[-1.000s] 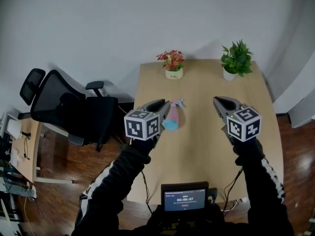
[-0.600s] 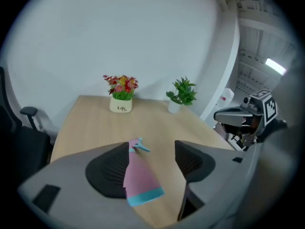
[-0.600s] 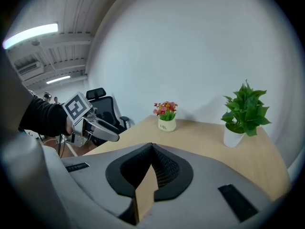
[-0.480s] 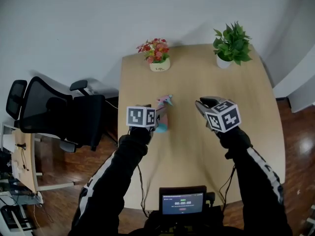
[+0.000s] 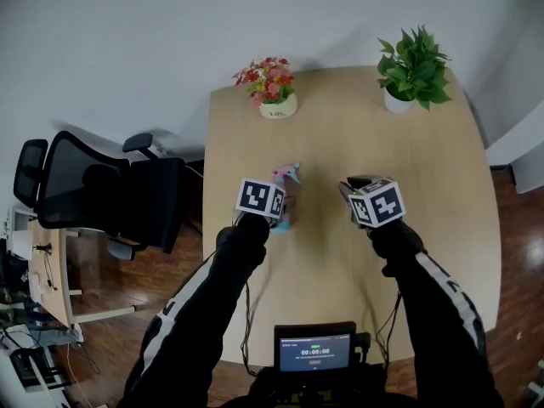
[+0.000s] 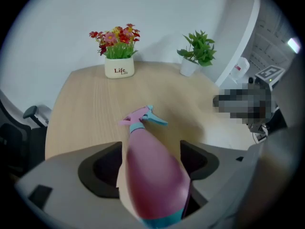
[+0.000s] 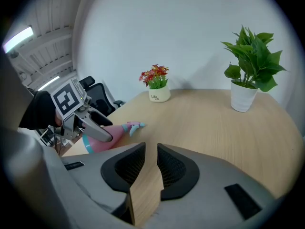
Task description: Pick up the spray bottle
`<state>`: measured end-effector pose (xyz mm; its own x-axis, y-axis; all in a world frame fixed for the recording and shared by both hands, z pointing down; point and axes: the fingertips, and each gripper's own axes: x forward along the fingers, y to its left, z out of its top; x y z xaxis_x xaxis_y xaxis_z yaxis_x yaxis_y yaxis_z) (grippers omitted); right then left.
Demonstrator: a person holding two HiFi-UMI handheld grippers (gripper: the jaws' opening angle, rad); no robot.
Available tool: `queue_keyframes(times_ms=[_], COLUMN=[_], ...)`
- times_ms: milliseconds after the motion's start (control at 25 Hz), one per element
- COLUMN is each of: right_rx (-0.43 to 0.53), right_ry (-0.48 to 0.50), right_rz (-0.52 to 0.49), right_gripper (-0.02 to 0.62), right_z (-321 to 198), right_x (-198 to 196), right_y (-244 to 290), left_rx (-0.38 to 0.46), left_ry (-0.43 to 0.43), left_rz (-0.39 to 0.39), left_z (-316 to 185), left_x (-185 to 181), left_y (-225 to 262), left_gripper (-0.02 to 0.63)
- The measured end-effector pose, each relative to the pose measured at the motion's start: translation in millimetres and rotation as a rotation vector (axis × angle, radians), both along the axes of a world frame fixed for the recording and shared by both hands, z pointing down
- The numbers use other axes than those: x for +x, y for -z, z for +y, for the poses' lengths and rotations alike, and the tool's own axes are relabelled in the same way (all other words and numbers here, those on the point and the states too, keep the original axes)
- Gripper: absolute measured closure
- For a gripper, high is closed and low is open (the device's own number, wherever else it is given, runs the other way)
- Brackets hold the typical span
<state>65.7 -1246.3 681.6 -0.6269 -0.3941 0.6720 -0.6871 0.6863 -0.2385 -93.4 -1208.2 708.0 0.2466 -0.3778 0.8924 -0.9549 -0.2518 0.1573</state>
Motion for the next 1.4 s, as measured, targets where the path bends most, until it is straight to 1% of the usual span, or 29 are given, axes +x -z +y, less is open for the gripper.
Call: queue_keyframes(times_ms=[40, 120, 200, 280, 400, 520, 600, 760, 880, 1080, 1160, 1280, 1400], right_rx=[0.0, 0.001, 0.013, 0.019, 0.016, 0.009, 0.007, 0.021, 0.024, 0.035, 0.045, 0.063, 0.088], right_ry=[0.001, -0.002, -0.008, -0.009, -0.008, -0.009, -0.01, -0.017, -0.03, -0.04, -0.048, -0.055, -0.06], right_rz=[-0.007, -0.028, -0.047, -0.054, -0.065, -0.08, -0.084, -0.073, -0.073, -0.08, -0.091, -0.104, -0.123], right_gripper=[0.515, 0.515, 0.515, 0.515, 0.515, 0.515, 0.515, 0.515, 0.515, 0.515, 0.515, 0.515, 0.515], right_z=[-2, -7, -13, -17, -18, -16, -14, -16, -17, -14, -12, -4, 6], right_x=[-1, -3, -3, -2, -1, 0, -1, 5, 14, 24, 29, 33, 28], right_y=[-1, -1, 2, 3, 1, -1, -3, -3, -1, 11, 19, 36, 60], left_rx=[-0.012, -0.045, -0.073, -0.078, -0.089, -0.147, -0.186, -0.176, -0.172, -0.112, -0.069, 0.045, 0.219], left_ry=[-0.009, -0.016, -0.011, 0.004, 0.007, -0.03, -0.028, -0.04, -0.031, -0.027, -0.013, -0.009, 0.004], left_rz=[-0.016, -0.028, -0.027, -0.022, -0.002, 0.043, 0.061, 0.013, 0.033, 0.068, 0.109, 0.179, 0.204], left_z=[-2, -3, -3, -6, -10, -6, -1, -2, -2, 3, 10, 19, 23], left_x=[0, 1, 5, 8, 9, 15, 17, 18, 18, 18, 19, 24, 22], left_y=[-5, -16, -25, -31, -33, -40, -46, -49, -49, -40, -31, 4, 58], left_gripper=[0.23, 0.202, 0.202, 0.202, 0.202, 0.198, 0.193, 0.186, 0.188, 0.192, 0.192, 0.191, 0.19])
